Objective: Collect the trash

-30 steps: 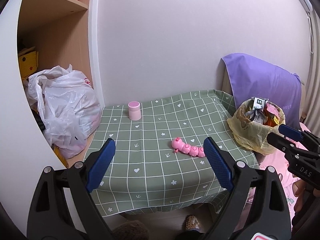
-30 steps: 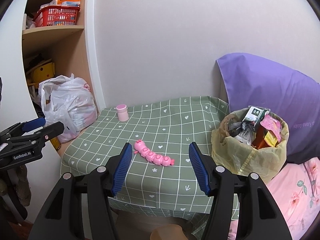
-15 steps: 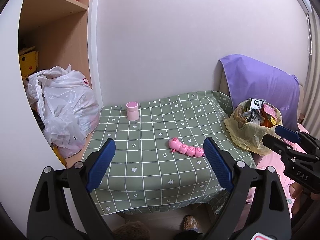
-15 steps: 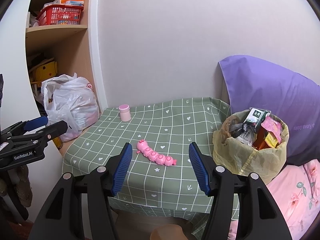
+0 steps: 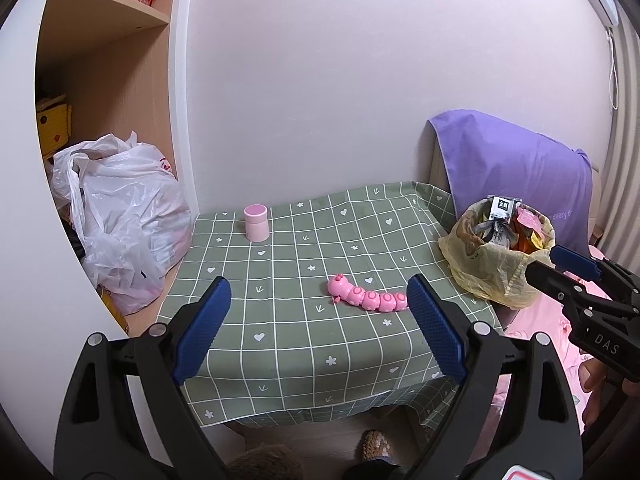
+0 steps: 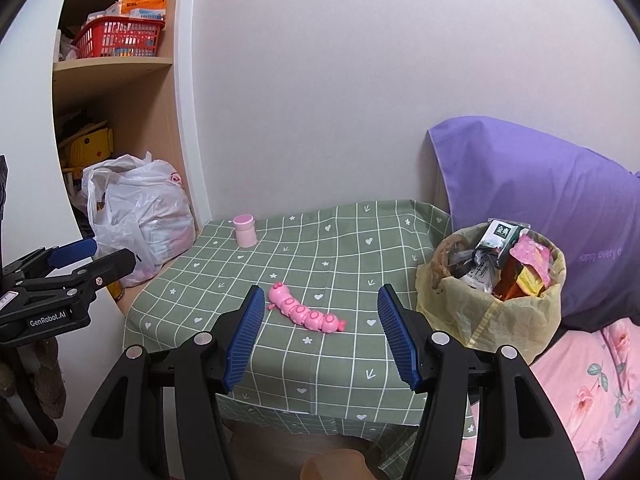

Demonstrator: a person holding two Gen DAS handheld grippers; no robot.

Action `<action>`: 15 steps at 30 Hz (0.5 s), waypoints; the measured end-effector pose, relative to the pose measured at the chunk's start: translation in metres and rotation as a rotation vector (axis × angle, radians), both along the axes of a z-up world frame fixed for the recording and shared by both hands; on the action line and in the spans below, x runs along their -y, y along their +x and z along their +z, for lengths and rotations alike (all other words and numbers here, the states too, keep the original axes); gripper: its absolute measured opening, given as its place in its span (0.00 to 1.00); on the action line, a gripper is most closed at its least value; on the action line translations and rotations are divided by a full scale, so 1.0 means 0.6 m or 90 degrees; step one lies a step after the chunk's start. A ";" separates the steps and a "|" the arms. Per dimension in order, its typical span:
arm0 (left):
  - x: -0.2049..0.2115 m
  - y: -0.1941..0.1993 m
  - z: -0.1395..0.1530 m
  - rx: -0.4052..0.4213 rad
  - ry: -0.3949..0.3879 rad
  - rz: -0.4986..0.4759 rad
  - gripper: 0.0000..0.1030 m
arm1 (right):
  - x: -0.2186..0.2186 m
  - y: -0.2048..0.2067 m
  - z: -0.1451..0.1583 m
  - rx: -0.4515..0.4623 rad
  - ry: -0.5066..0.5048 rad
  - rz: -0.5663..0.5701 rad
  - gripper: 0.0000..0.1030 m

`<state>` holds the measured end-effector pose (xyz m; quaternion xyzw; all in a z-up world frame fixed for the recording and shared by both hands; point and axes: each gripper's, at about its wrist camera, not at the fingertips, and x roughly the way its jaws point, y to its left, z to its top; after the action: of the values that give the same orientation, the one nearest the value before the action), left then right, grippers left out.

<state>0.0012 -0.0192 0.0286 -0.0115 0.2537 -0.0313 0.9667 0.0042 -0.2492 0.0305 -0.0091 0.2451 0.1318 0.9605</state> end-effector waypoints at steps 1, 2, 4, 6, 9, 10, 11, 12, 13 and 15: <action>0.002 -0.001 0.000 0.000 0.001 -0.002 0.83 | 0.001 -0.001 0.000 0.001 0.000 -0.001 0.54; 0.004 -0.002 0.001 0.001 0.001 -0.004 0.83 | 0.002 -0.002 0.001 0.001 0.000 -0.002 0.54; 0.006 -0.002 0.001 0.001 0.001 -0.006 0.83 | 0.003 -0.004 0.001 0.002 0.000 -0.005 0.54; 0.008 -0.003 0.002 0.002 0.001 -0.009 0.83 | 0.006 -0.006 0.002 0.004 0.002 -0.008 0.54; 0.010 -0.003 0.002 0.001 0.002 -0.011 0.83 | 0.009 -0.008 0.003 0.006 0.002 -0.012 0.54; 0.011 -0.003 0.002 0.001 0.002 -0.013 0.83 | 0.011 -0.009 0.003 0.006 0.003 -0.011 0.54; 0.012 -0.003 0.001 0.001 0.002 -0.014 0.83 | 0.012 -0.009 0.003 0.005 0.003 -0.012 0.54; 0.012 -0.003 0.001 0.000 0.002 -0.014 0.83 | 0.014 -0.009 0.002 0.005 0.003 -0.013 0.54; 0.013 -0.004 0.001 0.000 0.002 -0.014 0.83 | 0.015 -0.009 0.001 0.004 0.004 -0.013 0.54; 0.014 -0.004 0.000 -0.001 0.002 -0.014 0.83 | 0.018 -0.009 0.000 0.002 0.005 -0.015 0.54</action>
<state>-0.0012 -0.0277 0.0289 -0.0074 0.2548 -0.0413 0.9661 -0.0014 -0.2599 0.0305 -0.0029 0.2433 0.1214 0.9623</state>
